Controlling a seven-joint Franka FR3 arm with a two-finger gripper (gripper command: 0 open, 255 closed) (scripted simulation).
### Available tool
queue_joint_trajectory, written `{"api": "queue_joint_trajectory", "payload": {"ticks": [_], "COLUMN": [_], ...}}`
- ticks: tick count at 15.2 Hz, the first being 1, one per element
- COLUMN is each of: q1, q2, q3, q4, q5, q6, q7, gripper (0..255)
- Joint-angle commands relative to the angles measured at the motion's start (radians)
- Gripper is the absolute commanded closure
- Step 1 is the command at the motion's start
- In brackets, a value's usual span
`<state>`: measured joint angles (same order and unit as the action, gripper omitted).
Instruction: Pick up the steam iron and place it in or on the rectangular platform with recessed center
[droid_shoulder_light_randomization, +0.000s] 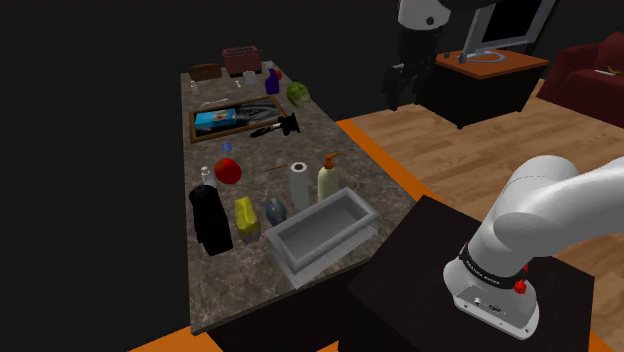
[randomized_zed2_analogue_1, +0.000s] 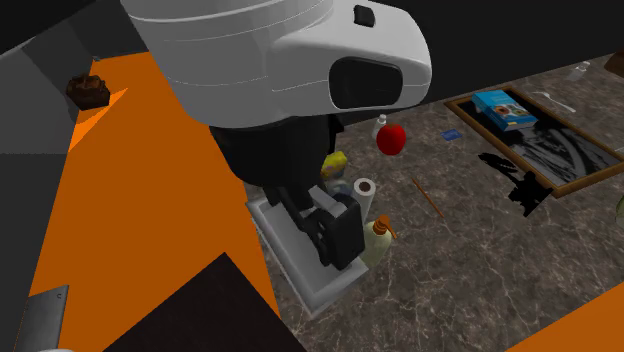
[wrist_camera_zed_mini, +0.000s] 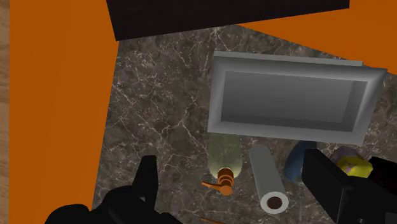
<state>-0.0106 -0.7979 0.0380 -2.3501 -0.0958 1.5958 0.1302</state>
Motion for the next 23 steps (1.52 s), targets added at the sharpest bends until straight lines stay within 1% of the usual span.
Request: {"api": "queue_joint_trajectory", "payload": {"ticks": [1, 7, 12, 17, 23], "q1": [0.000, 0.009, 0.012, 0.012, 0.018], "q2": [0.000, 0.175, 0.345, 0.531, 0.768], "q3": [0.000, 0.058, 0.103, 0.145, 0.182], "q4": [0.000, -0.012, 0.015, 0.075, 0.189], "q5": [0.000, 0.018, 0.017, -0.003, -0.052], "q6": [0.000, 0.154, 0.270, 0.366, 0.447], "q7": [0.000, 0.078, 0.144, 0.214, 0.303], "gripper": [0, 0, 0, 0, 0]}}
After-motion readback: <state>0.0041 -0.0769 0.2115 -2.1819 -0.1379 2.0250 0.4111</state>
